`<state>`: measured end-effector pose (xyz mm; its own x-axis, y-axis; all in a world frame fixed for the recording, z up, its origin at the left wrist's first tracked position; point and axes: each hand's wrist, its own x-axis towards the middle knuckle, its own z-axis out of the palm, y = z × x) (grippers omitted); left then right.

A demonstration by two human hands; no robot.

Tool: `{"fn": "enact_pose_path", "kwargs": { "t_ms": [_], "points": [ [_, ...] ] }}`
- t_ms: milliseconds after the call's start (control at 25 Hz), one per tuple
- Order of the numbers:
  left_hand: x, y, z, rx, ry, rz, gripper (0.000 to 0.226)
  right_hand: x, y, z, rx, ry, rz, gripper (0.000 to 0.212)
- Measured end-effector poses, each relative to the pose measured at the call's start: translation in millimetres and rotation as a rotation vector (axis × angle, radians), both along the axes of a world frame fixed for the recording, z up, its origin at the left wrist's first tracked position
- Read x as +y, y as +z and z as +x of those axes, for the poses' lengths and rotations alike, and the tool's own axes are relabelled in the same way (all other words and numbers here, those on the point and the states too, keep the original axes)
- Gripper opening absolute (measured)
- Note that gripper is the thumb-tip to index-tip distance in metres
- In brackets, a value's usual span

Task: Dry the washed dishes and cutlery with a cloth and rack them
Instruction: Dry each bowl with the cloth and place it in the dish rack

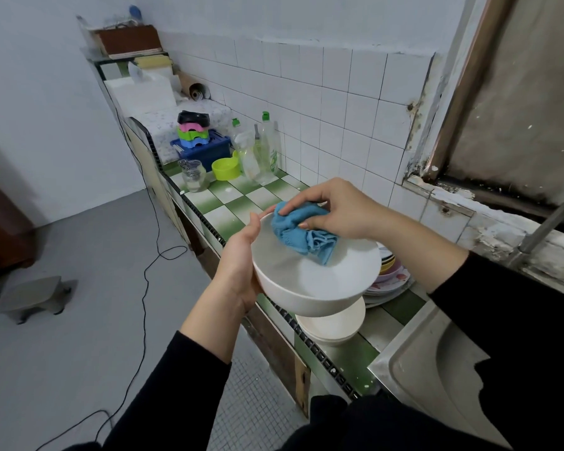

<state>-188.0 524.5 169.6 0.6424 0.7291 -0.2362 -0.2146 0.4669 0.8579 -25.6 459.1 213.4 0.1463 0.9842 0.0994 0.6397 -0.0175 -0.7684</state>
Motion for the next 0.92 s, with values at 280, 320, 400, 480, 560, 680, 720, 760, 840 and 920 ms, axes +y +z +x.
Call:
{"fn": "enact_pose_path", "kwargs": {
  "t_ms": [280,320,400,480,560,680,720,760,840,920],
  "points": [
    [-7.0,-6.9,10.7,0.047,0.057,0.047,0.041,5.3,-8.5,-13.2,0.063,-0.249,0.014,0.034],
    [-7.9,-7.4,12.0,0.038,0.065,0.060,0.041,6.2,-11.0,-16.4,0.157,-0.228,0.018,0.034],
    [-4.5,-7.1,10.1,0.000,0.104,0.083,0.037,6.8,-16.0,-12.1,0.215,-0.295,0.036,0.034],
    [-0.8,-11.9,10.4,0.005,0.150,0.120,0.034,5.9,-20.9,-5.1,0.141,-0.441,0.047,0.032],
    [-3.1,-18.0,15.7,-0.004,0.165,0.158,0.033,7.7,-25.2,-14.8,0.116,-0.448,0.041,0.030],
    [-4.6,-18.5,20.9,-0.042,0.166,0.170,0.033,10.2,-31.5,-35.2,0.441,-0.271,0.003,0.033],
    [-2.6,-18.8,20.5,-0.052,0.158,0.180,0.032,10.8,-33.6,-34.8,0.548,-0.296,0.001,0.033],
    [-1.4,-19.1,19.9,-0.058,0.155,0.186,0.031,11.8,-35.6,-31.3,0.603,-0.375,0.027,0.032],
    [-2.0,-19.9,19.5,-0.048,0.166,0.194,0.031,13.3,-41.0,-27.9,0.639,-0.500,0.090,0.032],
    [-4.2,-19.9,21.6,-0.020,0.169,0.203,0.033,14.6,-45.6,-33.2,0.728,-0.386,0.075,0.033]
  ]
}}
